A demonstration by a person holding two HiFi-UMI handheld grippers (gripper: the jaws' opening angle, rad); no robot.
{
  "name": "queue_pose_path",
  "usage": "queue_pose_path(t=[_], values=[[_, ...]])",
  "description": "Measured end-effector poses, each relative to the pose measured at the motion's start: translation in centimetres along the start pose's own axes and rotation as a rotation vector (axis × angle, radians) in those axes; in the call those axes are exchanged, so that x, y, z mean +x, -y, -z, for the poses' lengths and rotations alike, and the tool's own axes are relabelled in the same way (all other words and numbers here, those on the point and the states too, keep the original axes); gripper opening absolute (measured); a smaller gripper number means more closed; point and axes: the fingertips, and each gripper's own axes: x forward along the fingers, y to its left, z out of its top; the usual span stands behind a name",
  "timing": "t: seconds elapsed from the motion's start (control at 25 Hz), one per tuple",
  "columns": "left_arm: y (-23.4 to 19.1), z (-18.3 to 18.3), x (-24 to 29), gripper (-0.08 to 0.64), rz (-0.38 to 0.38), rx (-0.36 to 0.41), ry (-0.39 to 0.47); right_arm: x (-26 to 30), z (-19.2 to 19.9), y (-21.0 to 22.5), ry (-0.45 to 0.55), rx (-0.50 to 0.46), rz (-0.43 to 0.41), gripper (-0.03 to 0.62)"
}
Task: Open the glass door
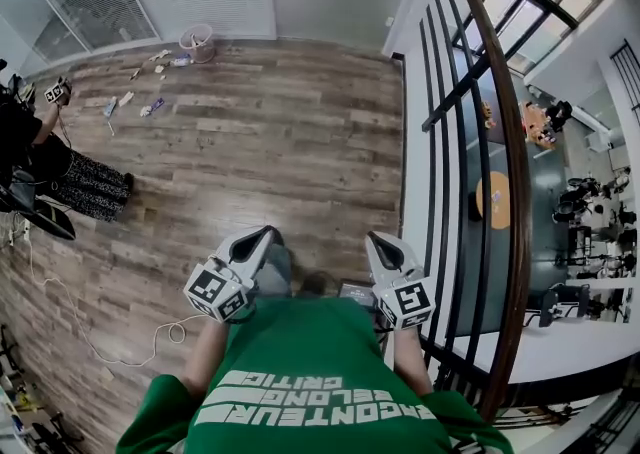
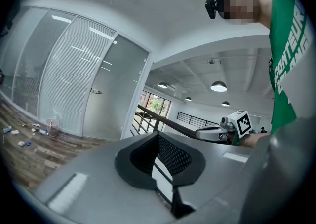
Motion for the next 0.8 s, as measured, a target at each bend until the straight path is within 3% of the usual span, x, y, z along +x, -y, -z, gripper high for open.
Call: queue_pose_path(t=[0.32,0.8], values=[[-4.3,-1.0,4.1,0.017,0.027,-0.032,0.021,4.7,-1.2,2.2,-0.034,-0.034,0.012,-0.006],[-15.7,-6.5,8.3,0.017,0.022,-0.037,0.058,17.1,-6.6,4.8,-0.062,-0.095,-0.013,-0.006]])
